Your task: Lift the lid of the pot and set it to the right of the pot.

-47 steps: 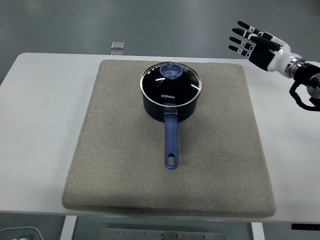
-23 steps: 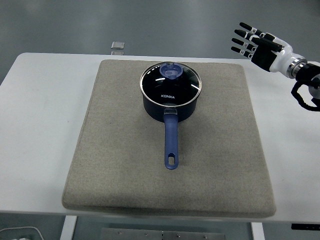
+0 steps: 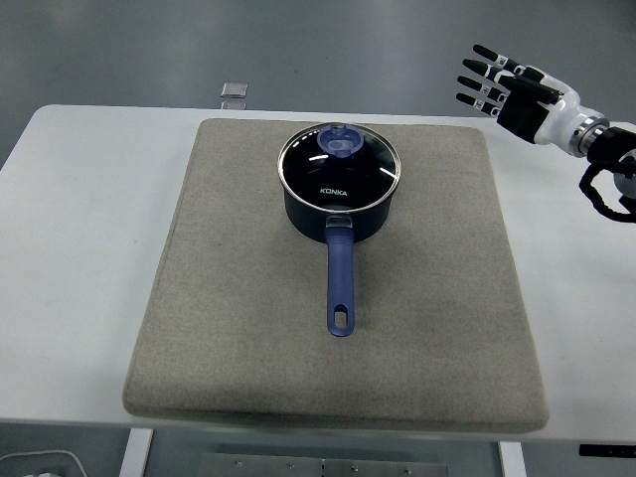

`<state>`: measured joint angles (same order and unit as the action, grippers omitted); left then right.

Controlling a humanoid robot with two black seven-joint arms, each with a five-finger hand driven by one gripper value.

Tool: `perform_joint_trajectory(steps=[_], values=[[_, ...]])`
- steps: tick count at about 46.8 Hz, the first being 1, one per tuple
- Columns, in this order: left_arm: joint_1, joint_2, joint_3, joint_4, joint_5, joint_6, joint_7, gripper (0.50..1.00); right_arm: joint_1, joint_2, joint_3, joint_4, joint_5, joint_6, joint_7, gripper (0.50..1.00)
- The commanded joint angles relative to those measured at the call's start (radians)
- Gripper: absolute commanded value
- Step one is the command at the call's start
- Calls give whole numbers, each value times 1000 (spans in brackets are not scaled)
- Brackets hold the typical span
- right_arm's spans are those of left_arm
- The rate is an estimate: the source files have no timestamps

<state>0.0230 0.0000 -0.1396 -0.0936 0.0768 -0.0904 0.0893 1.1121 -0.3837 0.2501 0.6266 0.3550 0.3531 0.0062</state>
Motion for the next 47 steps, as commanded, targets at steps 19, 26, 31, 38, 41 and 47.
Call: perform_joint_trajectory(steps=[19, 26, 31, 38, 41, 47], values=[[0, 0, 0, 0, 0, 0, 0, 1000, 5, 9, 11, 2, -129, -2, 6, 915], [0, 0, 0, 0, 0, 1, 0, 1000, 12, 0, 14, 18, -175, -2, 6, 915], [0, 0, 0, 0, 0, 0, 1, 1000, 37, 0, 14, 18, -202, -2, 8, 915], [0, 0, 0, 0, 0, 0, 0, 1000, 60, -3, 12, 53, -238, -2, 8, 915], [0, 0, 0, 0, 0, 0, 0, 1000, 64, -7, 14, 84, -271, -5, 8, 915], [0, 0, 0, 0, 0, 0, 0, 1000, 80, -18, 14, 130, -367, -11, 8, 915]])
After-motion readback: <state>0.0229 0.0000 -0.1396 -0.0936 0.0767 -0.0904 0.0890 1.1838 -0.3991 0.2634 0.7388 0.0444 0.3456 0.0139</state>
